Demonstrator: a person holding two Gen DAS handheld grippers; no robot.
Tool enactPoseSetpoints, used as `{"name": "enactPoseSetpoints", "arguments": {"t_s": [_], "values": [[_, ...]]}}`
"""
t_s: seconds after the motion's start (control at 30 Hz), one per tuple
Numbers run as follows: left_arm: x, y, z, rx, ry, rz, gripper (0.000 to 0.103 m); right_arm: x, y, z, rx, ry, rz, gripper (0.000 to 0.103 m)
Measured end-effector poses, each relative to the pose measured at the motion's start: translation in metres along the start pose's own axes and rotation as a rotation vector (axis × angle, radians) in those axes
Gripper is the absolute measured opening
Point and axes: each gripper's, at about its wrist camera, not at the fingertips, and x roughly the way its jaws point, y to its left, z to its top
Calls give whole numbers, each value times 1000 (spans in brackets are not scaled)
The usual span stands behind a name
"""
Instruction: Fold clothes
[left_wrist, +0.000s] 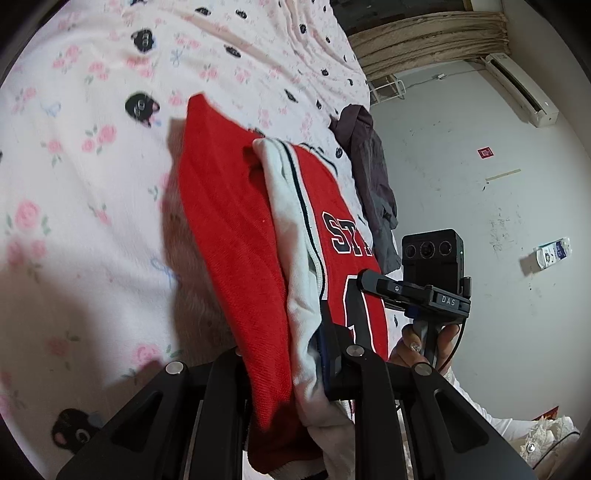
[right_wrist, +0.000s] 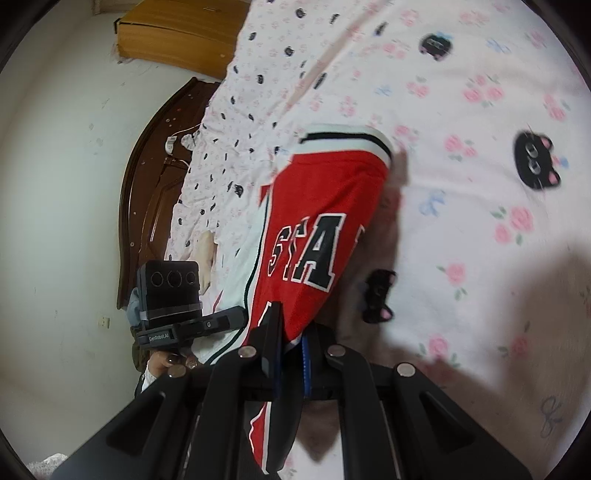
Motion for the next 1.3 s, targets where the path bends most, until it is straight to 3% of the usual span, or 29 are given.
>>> {"name": "enactPoseSetpoints", "arguments": {"t_s": [0.67,0.97,1.3], "values": [[-79,4,12,-8,-129,43,14,34,82,32,-153,56,-2,9],[-139,21,11,-26,-202,88,14,82,124,48,-209,116,10,9],[-223,51,2,-67,-308,151,14,164,184,62,-300,214,28,9]]}}
